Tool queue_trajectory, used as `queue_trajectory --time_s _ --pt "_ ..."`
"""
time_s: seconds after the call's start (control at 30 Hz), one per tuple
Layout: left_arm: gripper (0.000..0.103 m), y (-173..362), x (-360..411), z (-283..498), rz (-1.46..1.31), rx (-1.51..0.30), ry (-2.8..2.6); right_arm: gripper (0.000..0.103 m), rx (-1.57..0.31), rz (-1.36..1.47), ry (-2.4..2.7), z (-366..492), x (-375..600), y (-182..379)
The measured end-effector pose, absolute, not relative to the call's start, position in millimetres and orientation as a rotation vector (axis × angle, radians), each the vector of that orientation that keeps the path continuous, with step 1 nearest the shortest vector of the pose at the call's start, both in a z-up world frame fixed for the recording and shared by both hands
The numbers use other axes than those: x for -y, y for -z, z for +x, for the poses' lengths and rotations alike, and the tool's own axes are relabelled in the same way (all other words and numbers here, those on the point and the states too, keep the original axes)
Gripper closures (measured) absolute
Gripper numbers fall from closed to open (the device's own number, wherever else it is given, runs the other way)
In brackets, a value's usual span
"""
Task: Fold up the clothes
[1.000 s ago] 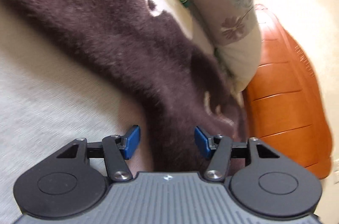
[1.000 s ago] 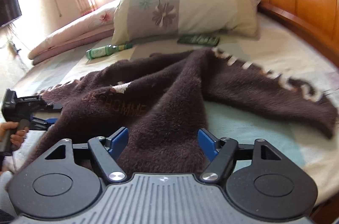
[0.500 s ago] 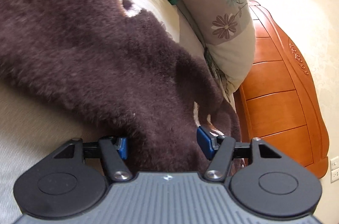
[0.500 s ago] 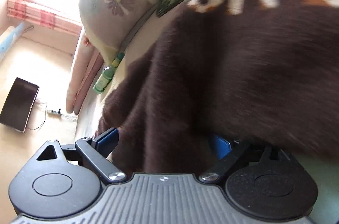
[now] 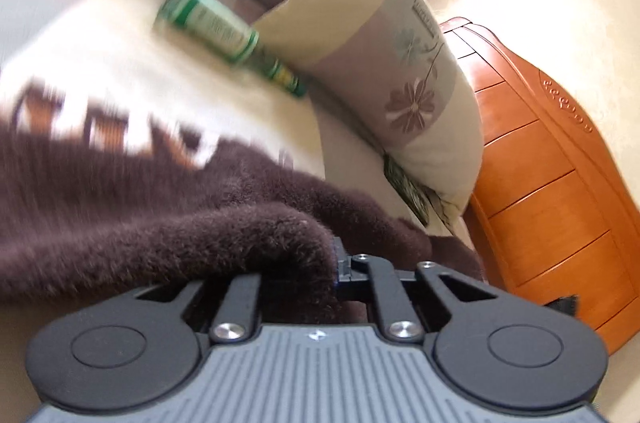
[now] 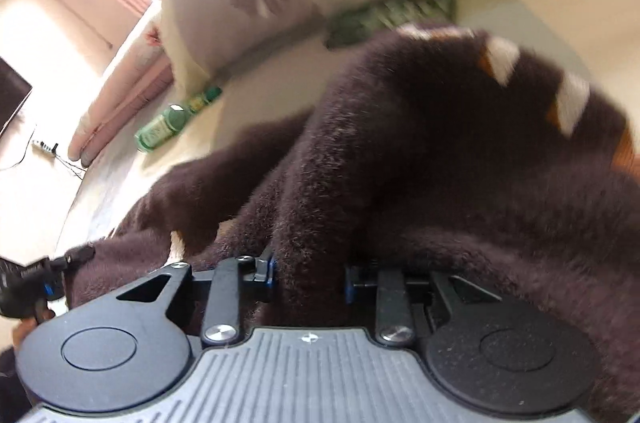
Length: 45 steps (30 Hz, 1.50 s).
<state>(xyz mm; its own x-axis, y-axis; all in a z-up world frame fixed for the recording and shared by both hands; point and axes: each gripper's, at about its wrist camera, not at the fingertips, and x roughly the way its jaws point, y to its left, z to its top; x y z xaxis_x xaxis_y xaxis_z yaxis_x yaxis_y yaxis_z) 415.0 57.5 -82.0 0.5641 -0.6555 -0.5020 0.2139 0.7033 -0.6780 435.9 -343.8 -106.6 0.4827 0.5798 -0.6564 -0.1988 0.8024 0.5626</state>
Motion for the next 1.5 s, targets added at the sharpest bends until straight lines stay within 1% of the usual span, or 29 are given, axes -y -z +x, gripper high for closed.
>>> queue_trajectory --time_s 0.07,0.13,0.2,0.23,0.33,0.37,0.4,0.43,0.47,0.5,0.57,0.73,0.77,0.8,0.9,1.07,1.17,1.23,1.27,1.3,1.33,1.37,1.4,1.5 --pt "0.092 79 -58 428 -0.601 -0.825 0.533 0.071 -0.916 0.420 -0.497 447 335 94" --pt "0.091 76 -59 441 -0.599 -0.829 0.516 0.070 -0.915 0.402 -0.489 466 328 90" --pt "0.089 76 -59 452 -0.593 -0.840 0.496 0.067 -0.938 0.384 -0.468 482 320 93" --pt "0.089 80 -56 452 -0.580 -0.855 0.488 0.063 -0.964 0.378 -0.460 486 319 98" --pt "0.085 88 -57 437 -0.572 -0.897 0.498 0.057 -0.987 0.362 -0.458 470 320 104" --pt "0.078 88 -60 428 -0.565 -0.905 0.501 0.051 -0.983 0.358 -0.472 459 324 103" --pt "0.071 87 -64 418 -0.555 -0.908 0.502 0.048 -0.975 0.354 -0.480 446 331 100" --pt "0.068 86 -69 407 -0.544 -0.912 0.503 0.042 -0.969 0.346 -0.477 432 337 97" --pt "0.061 85 -74 397 -0.533 -0.915 0.504 0.037 -0.964 0.337 -0.474 417 343 95" --pt "0.056 84 -78 386 -0.523 -0.919 0.506 0.034 -0.963 0.340 -0.475 400 352 92" --pt "0.051 84 -87 364 -0.505 -0.937 0.506 0.029 -0.964 0.354 -0.473 367 371 89" --pt "0.047 107 -109 306 -0.537 -1.069 0.481 0.028 -1.065 0.491 -0.470 297 409 113" --pt "0.045 113 -113 297 -0.566 -1.087 0.475 0.028 -1.089 0.520 -0.460 284 414 121" --pt "0.045 117 -117 288 -0.605 -1.102 0.478 0.028 -1.114 0.549 -0.450 272 419 128" --pt "0.044 129 -125 264 -0.703 -1.137 0.495 0.027 -1.112 0.685 -0.503 242 429 140" --pt "0.043 134 -123 250 -0.716 -1.125 0.517 0.024 -1.120 0.763 -0.607 235 420 150" --pt "0.044 139 -117 253 -0.747 -1.107 0.519 0.026 -1.101 0.832 -0.627 248 415 158" --pt "0.046 135 -109 249 -0.704 -1.102 0.516 0.026 -1.089 0.841 -0.633 255 409 158" --pt "0.047 133 -105 245 -0.670 -1.107 0.520 0.026 -1.089 0.817 -0.631 256 407 156" --pt "0.054 131 -100 241 -0.640 -1.116 0.524 0.030 -1.086 0.773 -0.625 254 403 152" --pt "0.065 131 -96 237 -0.610 -1.140 0.523 0.047 -1.089 0.722 -0.606 251 399 148" --pt "0.084 131 -91 233 -0.576 -1.162 0.515 0.080 -1.092 0.670 -0.588 249 396 145" --pt "0.092 129 -88 227 -0.534 -1.159 0.503 0.092 -1.123 0.633 -0.566 248 393 145" --pt "0.096 114 -81 211 -0.417 -1.096 0.467 0.092 -1.106 0.562 -0.554 243 391 138"
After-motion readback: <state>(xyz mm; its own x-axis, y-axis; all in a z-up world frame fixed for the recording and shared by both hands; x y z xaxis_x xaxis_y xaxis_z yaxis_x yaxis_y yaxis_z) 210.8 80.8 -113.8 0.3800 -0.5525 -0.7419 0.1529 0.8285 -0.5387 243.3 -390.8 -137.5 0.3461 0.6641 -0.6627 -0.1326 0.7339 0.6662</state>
